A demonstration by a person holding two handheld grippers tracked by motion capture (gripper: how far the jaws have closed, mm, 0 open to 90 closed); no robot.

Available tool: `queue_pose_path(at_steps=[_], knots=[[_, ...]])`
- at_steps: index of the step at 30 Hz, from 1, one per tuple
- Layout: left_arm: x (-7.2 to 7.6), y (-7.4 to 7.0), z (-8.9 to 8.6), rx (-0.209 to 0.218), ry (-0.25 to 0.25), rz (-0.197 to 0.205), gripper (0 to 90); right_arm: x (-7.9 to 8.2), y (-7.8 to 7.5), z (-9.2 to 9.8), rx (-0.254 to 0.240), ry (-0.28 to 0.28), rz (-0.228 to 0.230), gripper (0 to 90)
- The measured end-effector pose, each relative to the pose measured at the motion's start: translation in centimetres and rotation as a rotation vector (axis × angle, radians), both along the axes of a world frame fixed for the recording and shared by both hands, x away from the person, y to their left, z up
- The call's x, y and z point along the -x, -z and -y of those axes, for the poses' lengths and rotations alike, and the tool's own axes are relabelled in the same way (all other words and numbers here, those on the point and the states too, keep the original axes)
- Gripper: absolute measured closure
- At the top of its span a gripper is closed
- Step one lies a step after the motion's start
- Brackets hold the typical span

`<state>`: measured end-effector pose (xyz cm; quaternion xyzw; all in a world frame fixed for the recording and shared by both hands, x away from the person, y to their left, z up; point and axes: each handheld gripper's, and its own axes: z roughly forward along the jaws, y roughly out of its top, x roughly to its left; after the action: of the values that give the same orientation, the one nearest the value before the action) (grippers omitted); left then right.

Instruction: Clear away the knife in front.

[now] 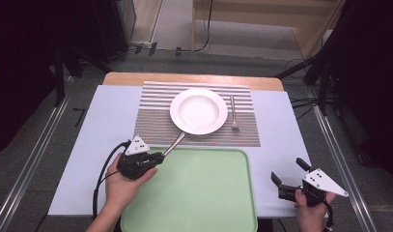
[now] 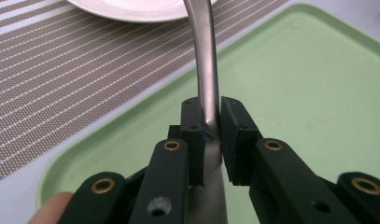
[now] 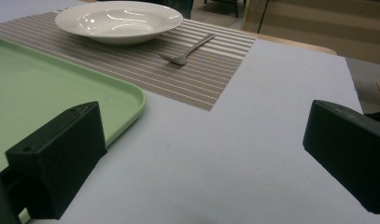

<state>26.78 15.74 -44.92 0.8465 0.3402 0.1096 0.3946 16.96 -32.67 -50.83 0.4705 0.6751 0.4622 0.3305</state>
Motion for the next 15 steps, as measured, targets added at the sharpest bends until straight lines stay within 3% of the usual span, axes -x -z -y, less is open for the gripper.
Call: queue_pose_path(at_steps=[15], knots=[[2.3, 1.5, -0.1, 0.011, 0.007, -0.027, 79.4, 0.0, 0.0, -0.1, 0.006, -0.005, 0.001, 0.0]])
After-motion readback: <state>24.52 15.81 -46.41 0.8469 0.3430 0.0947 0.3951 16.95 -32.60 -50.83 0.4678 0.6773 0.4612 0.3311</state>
